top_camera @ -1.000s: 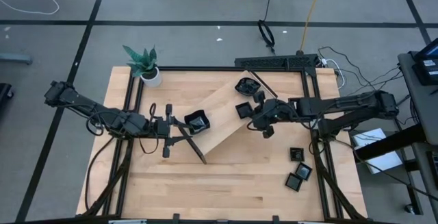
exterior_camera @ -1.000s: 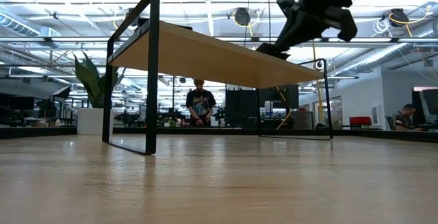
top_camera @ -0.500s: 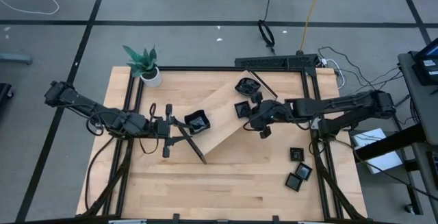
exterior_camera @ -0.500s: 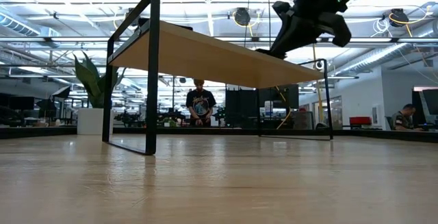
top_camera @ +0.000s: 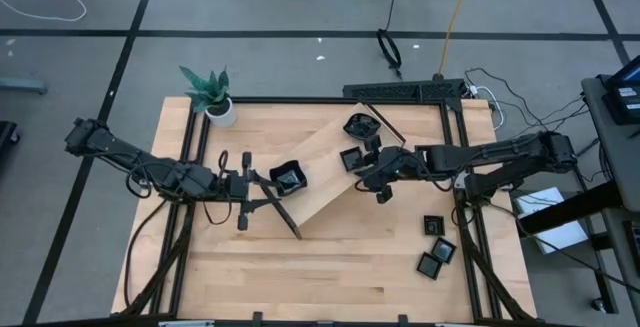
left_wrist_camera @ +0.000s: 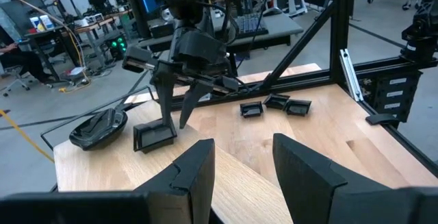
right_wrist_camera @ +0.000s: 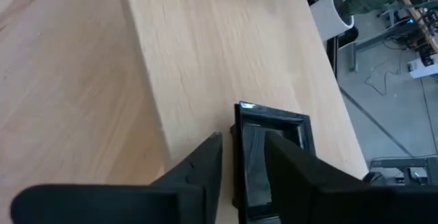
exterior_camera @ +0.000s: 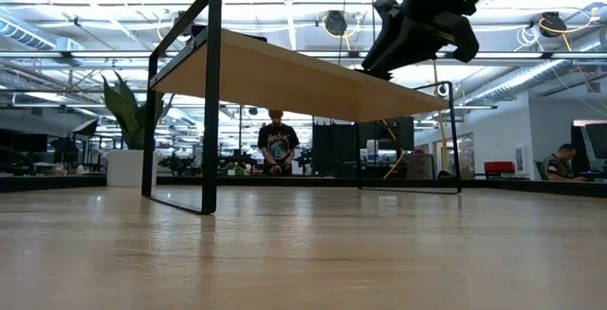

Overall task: Pick & Place Mini shaped plates
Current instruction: Stack the square plate on top of the other square plates on the shelf

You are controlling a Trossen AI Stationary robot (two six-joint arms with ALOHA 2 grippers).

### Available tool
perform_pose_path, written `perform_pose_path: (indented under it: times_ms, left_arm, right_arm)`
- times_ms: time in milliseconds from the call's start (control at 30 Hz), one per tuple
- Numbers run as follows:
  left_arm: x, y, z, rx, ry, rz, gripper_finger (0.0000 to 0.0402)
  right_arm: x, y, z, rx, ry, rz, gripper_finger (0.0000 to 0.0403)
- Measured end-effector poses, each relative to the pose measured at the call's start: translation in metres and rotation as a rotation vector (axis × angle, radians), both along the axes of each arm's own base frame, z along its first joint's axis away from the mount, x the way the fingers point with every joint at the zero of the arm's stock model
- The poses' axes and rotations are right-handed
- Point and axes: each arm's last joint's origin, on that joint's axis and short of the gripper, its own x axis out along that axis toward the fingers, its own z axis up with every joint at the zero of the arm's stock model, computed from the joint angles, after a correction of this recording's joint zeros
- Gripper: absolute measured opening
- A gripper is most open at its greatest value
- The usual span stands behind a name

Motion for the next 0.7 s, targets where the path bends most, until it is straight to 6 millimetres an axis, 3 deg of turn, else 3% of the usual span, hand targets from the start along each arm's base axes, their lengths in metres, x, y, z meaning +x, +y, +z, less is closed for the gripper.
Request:
perform_pose_path:
  times_ms: [167, 300, 433, 567, 700]
  left_arm:
    - [0.000, 0.000, 0.000, 0.000, 0.000, 0.000, 0.0152]
    - [0.000, 0.000, 0.000, 0.000, 0.000, 0.000, 0.0152]
    - [0.000, 0.000, 0.000, 0.000, 0.000, 0.000, 0.0152]
    - [0.000, 0.000, 0.000, -0.001, -0.001, -0.001, 0.0152]
    - [0.000, 0.000, 0.000, 0.000, 0.000, 0.000, 0.0152]
  right_arm:
    - [-0.001, 0.006, 0.004, -0.001, -0.031, 0.019, 0.0102]
    - [-0.007, 0.022, 0.017, -0.021, -0.108, 0.040, 0.0102]
    - [-0.028, 0.041, 0.034, 0.058, -0.157, -0.047, 0.0103]
    - [-0.058, 0.048, 0.043, 0.281, -0.011, -0.237, 0.0110]
    - [-0.086, 0.053, 0.021, 0.375, 0.203, -0.446, 0.0145]
